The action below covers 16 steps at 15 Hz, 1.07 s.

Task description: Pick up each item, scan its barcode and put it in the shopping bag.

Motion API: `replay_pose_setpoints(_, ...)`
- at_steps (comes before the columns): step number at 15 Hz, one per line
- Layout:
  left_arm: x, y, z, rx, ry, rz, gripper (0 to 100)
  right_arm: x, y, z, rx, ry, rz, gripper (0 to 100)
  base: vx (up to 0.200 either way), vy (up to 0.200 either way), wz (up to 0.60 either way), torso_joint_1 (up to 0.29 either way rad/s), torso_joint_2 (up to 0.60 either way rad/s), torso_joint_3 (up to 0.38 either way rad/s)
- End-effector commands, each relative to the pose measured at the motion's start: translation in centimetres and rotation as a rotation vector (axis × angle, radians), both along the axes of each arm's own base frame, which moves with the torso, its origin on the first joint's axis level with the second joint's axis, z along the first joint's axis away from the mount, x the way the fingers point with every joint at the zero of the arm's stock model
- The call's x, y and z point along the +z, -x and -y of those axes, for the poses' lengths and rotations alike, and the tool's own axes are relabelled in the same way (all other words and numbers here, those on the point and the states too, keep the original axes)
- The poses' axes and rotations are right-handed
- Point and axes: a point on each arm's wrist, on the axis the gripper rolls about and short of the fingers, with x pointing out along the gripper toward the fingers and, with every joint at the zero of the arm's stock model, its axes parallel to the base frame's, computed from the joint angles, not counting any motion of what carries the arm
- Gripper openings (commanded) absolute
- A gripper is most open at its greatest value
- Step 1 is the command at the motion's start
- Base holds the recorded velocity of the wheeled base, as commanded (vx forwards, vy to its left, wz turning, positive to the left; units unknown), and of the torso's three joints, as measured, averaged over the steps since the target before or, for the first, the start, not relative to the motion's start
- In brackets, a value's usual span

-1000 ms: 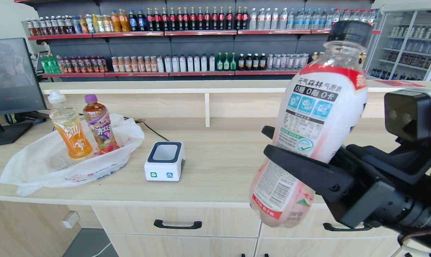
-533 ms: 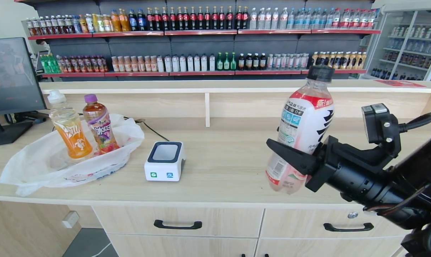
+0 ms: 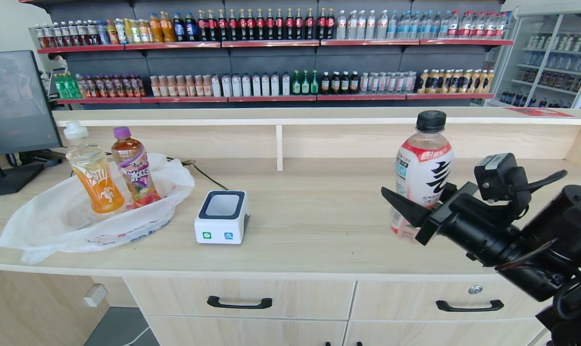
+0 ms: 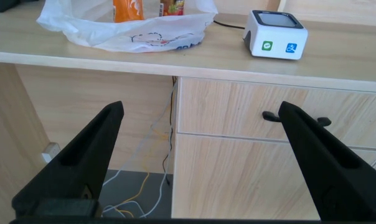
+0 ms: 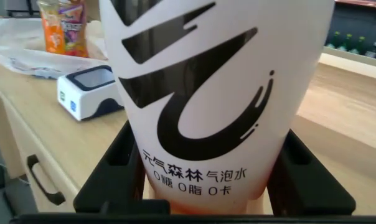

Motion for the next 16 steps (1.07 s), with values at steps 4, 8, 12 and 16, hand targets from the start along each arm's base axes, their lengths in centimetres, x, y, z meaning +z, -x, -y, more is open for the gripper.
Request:
replay_pose_setpoints(4,0.0,0.0,0.0,0.000,0.001,0.001,100,1.3,1.8,-0.3,-0.163,-0.047,0.031,0,0.000,0.000,0.00,0.000,0.00,0.000)
replay_pose_setpoints(8,0.0,0.0,0.0,0.000,-0.001,-0.001,100,1.4,1.8,-0.4,-0.161,-0.051,0.034,0,-0.100,0.000,0.00,0.000,0.00,0.002)
replay_pose_setpoints(12,0.0,0.0,0.0,-0.001,-0.001,0.001,100,1.5,2.3,-0.1,-0.163,-0.053,0.037,0,-0.050,0.000,0.00,0.003,0.00,0.001)
replay_pose_setpoints(16,0.0,0.0,0.0,-0.001,0.001,0.001,100,1.6,2.2,-0.1,-0.165,-0.056,0.040,0,0.000,0.050,0.00,0.004,0.00,-0.003)
